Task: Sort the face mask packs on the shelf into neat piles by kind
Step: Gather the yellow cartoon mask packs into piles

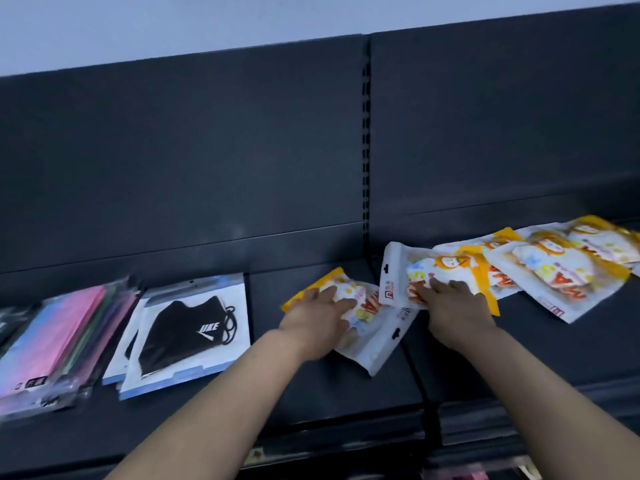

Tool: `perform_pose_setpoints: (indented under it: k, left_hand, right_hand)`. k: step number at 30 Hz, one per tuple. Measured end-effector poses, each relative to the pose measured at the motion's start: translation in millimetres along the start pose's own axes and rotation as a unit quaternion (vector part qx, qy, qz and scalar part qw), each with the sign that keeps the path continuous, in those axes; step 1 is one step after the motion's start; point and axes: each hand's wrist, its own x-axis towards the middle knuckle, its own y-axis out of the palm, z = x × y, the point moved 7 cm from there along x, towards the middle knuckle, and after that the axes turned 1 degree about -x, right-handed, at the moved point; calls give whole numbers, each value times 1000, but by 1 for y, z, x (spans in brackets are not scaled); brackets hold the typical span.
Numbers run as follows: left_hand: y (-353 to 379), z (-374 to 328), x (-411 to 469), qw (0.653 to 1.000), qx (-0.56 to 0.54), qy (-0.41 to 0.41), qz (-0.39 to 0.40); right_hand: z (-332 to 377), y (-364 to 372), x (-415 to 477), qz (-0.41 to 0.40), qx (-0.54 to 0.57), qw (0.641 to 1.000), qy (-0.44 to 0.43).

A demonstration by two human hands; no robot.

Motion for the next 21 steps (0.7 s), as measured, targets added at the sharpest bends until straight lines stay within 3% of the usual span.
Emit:
perform_pose_setpoints:
  k: [6, 11, 17, 21]
  left_hand:
    - [-3, -23, 8, 997, -45, -63, 21]
    - [-14, -47, 14, 994, -82, -31, 72]
    - [-16, -38, 19, 984, -133, -61, 100]
    - [-12, -53, 29, 986, -81, -126, 74]
  right_hand:
    - [-50, 0, 9, -53, 4, 998, 26]
    - [-72, 0, 17, -74, -2, 997, 28]
    - [-97, 1, 21, 38, 62, 997, -39]
    - [-108, -9, 24, -33, 13, 997, -66]
